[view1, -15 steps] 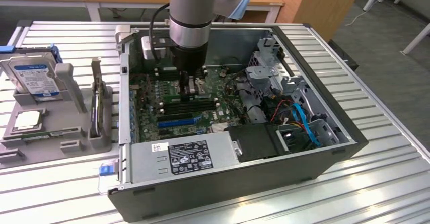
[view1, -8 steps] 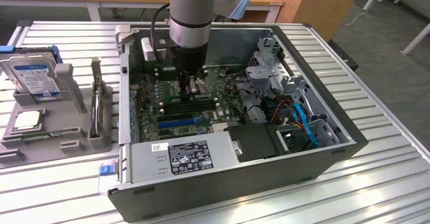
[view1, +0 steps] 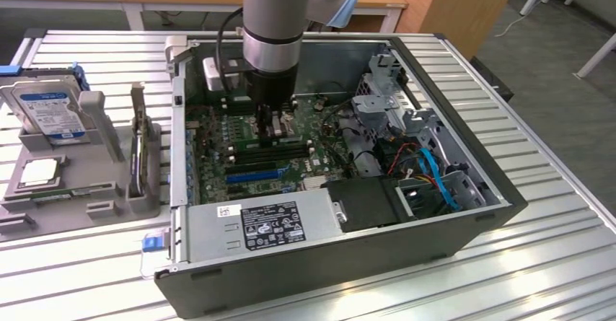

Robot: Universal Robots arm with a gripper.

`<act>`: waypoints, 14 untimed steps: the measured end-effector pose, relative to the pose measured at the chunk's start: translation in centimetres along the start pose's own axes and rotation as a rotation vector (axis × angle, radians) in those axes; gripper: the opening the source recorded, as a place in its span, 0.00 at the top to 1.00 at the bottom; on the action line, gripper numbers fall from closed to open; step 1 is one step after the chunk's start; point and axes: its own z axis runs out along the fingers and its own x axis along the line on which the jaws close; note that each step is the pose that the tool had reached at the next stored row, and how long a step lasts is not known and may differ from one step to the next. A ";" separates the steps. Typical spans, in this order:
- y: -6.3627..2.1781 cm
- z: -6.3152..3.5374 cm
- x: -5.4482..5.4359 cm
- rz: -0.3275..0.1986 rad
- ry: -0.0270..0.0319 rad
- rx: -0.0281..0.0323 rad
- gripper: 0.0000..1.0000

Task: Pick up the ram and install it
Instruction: 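Insert the ram into the slot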

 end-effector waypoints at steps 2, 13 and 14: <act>-0.01 0.00 0.1 0.000 0.0000 -0.0001 0.86; -0.02 0.00 0.1 0.050 0.0001 0.0003 0.86; -0.02 0.00 0.1 0.050 0.0001 0.0003 0.86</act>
